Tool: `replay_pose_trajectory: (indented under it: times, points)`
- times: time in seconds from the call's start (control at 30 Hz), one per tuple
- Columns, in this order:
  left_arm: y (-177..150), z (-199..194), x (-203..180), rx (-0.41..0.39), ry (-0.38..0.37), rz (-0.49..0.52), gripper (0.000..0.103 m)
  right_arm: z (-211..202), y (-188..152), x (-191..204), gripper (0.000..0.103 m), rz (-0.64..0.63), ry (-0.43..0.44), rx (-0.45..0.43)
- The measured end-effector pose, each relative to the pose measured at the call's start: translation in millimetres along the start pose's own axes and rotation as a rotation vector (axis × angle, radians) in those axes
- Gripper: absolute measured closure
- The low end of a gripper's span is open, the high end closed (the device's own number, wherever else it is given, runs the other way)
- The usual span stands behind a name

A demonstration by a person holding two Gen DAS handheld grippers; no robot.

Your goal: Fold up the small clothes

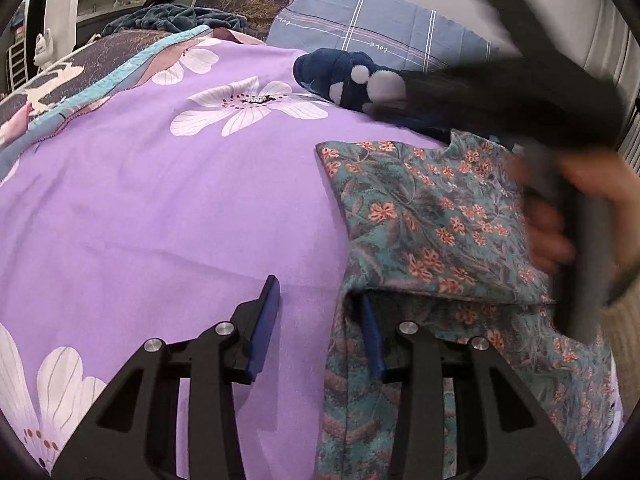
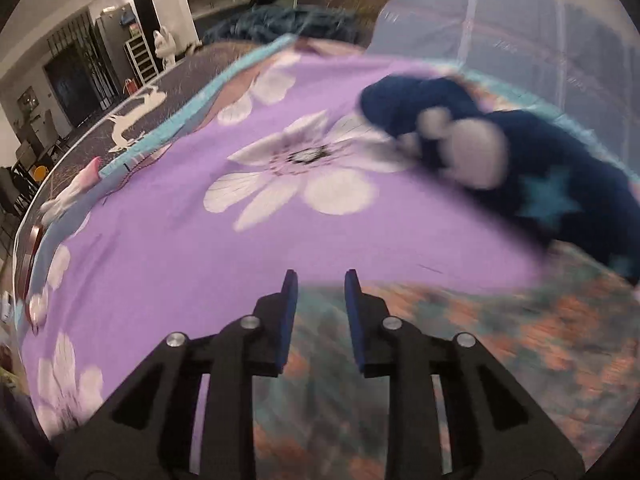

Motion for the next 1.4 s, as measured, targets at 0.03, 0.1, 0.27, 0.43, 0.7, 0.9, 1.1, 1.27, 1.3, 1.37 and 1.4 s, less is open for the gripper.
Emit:
replay_pose_trajectory:
  times: [0.03, 0.1, 0.27, 0.43, 0.7, 0.9, 1.1, 1.27, 1.3, 1.37, 1.4]
  points:
    - [0, 0, 0, 0.001, -0.005, -0.004, 0.062, -14, -14, -15, 0.079, 0.017, -0.001, -0.007]
    - [0, 1, 0, 0.002, -0.006, -0.005, 0.062, -43, -49, -54, 0.079, 0.075, -0.009, -0.003]
    - [0, 3, 0, 0.011, 0.011, 0.003, 0.062, -68, -141, -147, 0.080, 0.274, -0.121, 0.074]
    - [1, 2, -1, 0.011, 0.035, 0.018, 0.061, -67, -172, -183, 0.083, 0.444, 0.056, -0.048]
    - [-8, -54, -35, -0.061, 0.008, 0.046, 0.061, -69, -174, -185, 0.083, 0.460, 0.065, -0.077]
    - [13, -20, -87, -0.047, -0.011, 0.120, 0.059, -98, -190, -205, 0.071, 0.490, -0.113, -0.056]
    - [8, 38, -83, 0.052, 0.137, 0.141, 0.041, -136, -229, -220, 0.077, 0.493, -0.015, -0.080]
    - [4, 41, -87, 0.065, 0.144, 0.167, 0.036, -235, -271, -284, 0.063, 0.666, -0.087, -0.285]
    - [4, 42, -87, 0.066, 0.144, 0.170, 0.035, -256, -282, -303, 0.060, 0.708, -0.131, -0.333]
    - [5, 44, -89, 0.070, 0.141, 0.181, 0.030, -295, -311, -346, 0.054, 0.820, -0.232, -0.397]
    - [6, 42, -91, 0.071, 0.138, 0.184, 0.027, -317, -336, -377, 0.054, 0.932, -0.300, -0.422]
Point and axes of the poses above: each gripper's, at about its wrist camera, not at the fingertips, and z roughly the way its jaws point, x to its left, y to its top, the point moved 5 cm from there along z, roughly the way its jaws point, and after that the axes turned 4 degrees about x, right-handed, at the moved point
